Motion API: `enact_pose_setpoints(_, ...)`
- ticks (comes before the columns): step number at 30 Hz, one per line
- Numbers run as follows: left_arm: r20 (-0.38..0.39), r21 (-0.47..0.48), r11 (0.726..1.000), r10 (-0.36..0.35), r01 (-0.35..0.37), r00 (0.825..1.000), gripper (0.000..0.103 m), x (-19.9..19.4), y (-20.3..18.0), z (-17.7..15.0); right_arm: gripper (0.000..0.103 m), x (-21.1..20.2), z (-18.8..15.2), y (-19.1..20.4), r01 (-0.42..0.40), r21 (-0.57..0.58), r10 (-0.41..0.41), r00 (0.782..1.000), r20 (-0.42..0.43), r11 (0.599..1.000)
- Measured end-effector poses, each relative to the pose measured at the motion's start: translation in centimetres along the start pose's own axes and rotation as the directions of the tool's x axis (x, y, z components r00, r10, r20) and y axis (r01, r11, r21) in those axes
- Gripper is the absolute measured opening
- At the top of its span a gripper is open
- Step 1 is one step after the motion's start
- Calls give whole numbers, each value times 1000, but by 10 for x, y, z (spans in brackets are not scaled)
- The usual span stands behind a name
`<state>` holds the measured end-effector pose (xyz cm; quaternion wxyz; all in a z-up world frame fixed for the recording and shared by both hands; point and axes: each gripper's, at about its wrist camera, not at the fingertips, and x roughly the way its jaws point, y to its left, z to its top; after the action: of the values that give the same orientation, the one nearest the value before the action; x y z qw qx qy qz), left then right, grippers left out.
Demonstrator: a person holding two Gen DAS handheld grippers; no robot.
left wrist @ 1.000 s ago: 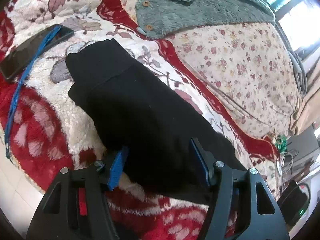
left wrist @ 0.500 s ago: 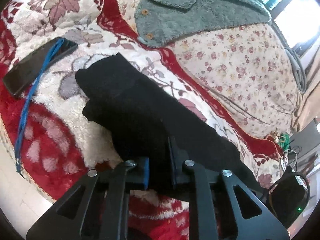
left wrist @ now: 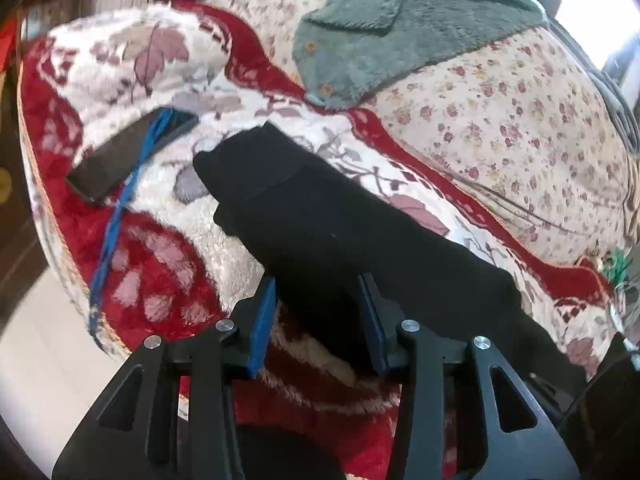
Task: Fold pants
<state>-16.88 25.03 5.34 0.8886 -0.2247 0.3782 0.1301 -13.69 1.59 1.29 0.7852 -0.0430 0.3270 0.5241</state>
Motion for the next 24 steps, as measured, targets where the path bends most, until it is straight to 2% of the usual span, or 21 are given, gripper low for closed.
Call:
enact_pose_setpoints(5,69,96,995,32,-39,997,39,-17,-28,-8,45,-35,-13,-26,76,102,-79,996,28,992)
enact_pose_setpoints(7,76,130,991,22,-32,997,39,-18,-42,-12,45,-48,-17,-34,121,121,-126,991,36,985)
enact_pose_setpoints(9,67,156,988,7,-17,998,39,-17,-54,-16,45,-64,-21,-41,192,114,-198,979,40,975)
enact_pose_setpoints(12,44,205,979,-29,19,999,39,-12,-80,-23,45,-83,-27,-50,253,133,-262,964,49,958)
enact_pose_setpoints(17,9,291,955,-72,66,997,39,-2,-121,-38,45,-123,-47,-73,284,262,-312,947,71,922)
enact_pose_setpoints(24,-31,383,918,-99,103,995,39,14,-173,-58,48,-164,-71,-94,330,365,-385,919,87,871)
